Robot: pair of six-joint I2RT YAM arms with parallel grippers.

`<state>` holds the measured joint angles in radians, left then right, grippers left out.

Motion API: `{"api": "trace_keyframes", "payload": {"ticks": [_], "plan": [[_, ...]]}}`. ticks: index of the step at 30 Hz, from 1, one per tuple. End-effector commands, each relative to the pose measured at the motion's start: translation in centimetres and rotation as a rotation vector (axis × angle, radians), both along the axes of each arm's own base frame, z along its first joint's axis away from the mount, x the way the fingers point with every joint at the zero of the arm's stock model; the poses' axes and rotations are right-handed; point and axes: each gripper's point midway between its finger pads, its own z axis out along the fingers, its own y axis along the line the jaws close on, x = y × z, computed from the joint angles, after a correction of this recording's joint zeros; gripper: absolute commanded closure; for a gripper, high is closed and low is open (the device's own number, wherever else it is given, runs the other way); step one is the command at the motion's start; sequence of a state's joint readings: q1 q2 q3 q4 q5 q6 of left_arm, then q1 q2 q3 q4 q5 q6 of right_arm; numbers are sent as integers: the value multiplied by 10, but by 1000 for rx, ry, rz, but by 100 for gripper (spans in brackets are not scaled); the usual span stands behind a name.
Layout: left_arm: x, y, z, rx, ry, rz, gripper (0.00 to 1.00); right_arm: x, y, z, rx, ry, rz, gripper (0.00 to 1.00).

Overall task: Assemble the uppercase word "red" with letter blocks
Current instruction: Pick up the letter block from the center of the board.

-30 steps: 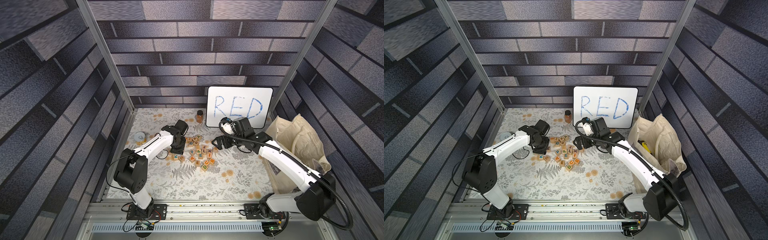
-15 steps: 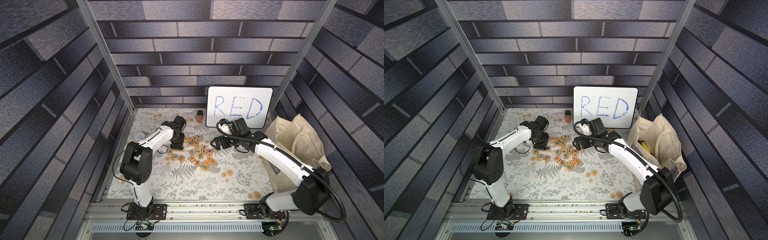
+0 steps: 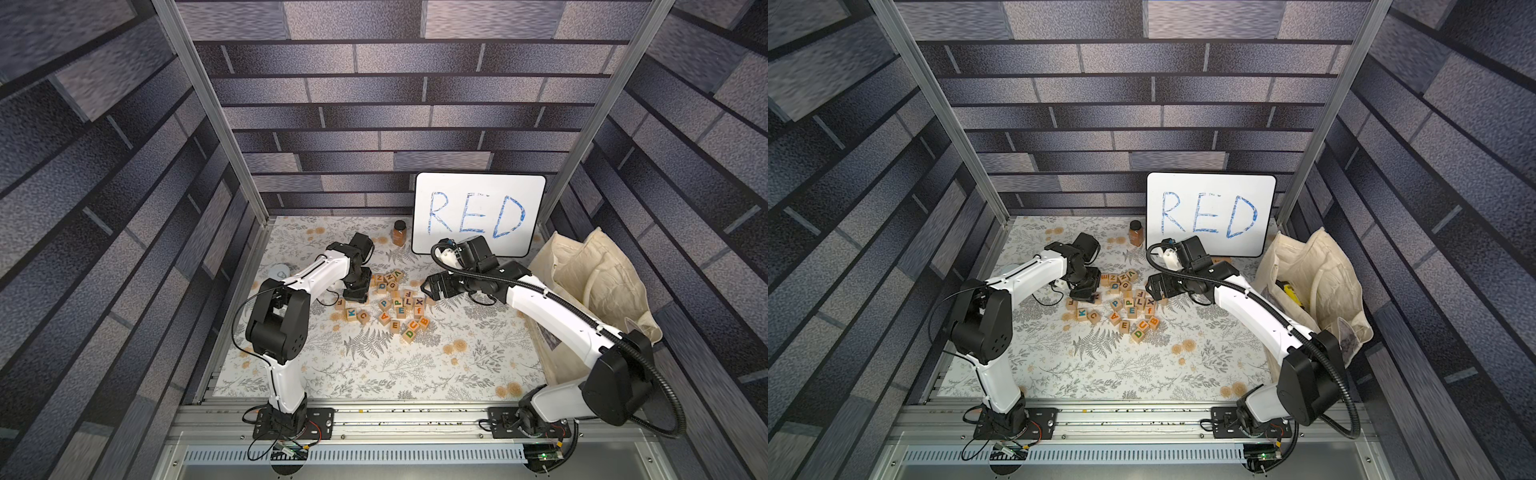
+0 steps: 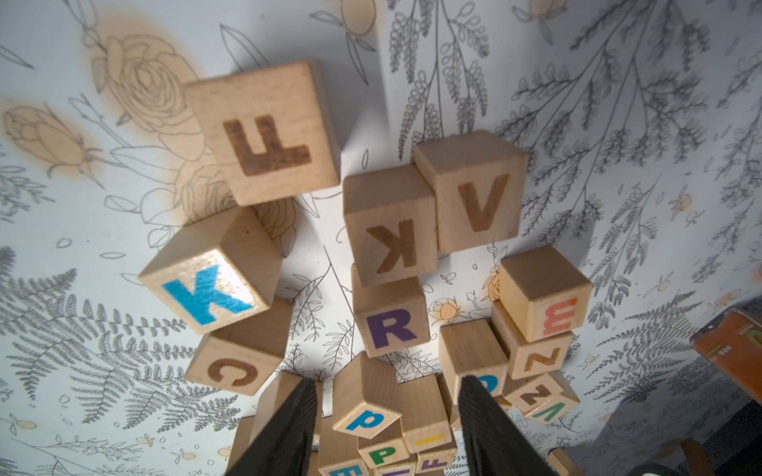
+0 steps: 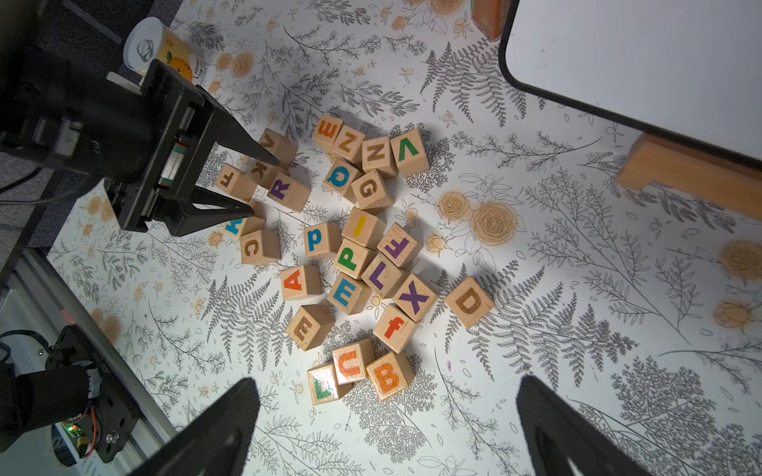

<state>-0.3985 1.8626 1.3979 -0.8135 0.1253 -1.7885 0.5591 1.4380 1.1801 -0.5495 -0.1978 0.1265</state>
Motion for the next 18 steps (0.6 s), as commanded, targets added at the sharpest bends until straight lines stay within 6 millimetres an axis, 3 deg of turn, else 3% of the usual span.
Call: {"api": "trace_keyframes", "payload": {"ticks": [1,12,18], "plan": [[-4,-2,-8,9,32,-7,42,1,-1,-6,-18,9,-14,0],[3,-6,-19,24,37,-5,46,2,-2,-9,-37,8,-9,0],[6,-2,-22,48,36,-7,54,2,-4,-11,-48,9,-11,0]]}}
